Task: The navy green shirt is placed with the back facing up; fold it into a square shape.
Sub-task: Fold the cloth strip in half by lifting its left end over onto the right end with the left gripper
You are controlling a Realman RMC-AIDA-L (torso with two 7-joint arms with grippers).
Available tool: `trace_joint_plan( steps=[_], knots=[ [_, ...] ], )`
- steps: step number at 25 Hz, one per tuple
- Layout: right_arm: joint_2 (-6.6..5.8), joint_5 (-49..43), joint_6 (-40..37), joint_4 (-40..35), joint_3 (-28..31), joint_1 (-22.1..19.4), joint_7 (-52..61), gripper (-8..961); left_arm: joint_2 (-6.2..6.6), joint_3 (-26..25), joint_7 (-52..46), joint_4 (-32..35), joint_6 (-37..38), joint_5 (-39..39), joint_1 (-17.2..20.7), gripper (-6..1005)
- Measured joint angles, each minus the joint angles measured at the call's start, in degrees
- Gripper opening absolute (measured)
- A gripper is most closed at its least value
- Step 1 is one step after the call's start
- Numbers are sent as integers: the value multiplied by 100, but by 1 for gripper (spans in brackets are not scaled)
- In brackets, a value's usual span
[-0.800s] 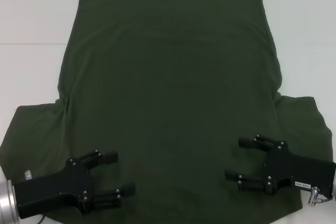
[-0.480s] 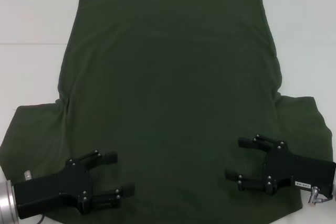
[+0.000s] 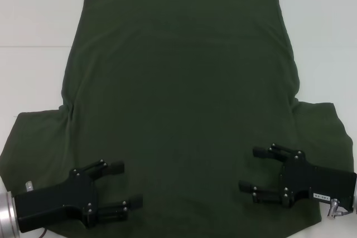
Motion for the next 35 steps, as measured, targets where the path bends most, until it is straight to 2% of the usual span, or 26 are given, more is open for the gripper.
trace_joint_plan(
  steps=[35],
  knots=[
    [0, 0, 0, 5, -70, 28, 1, 911, 6, -1, -17, -7, 19, 0, -18, 948]
  ],
)
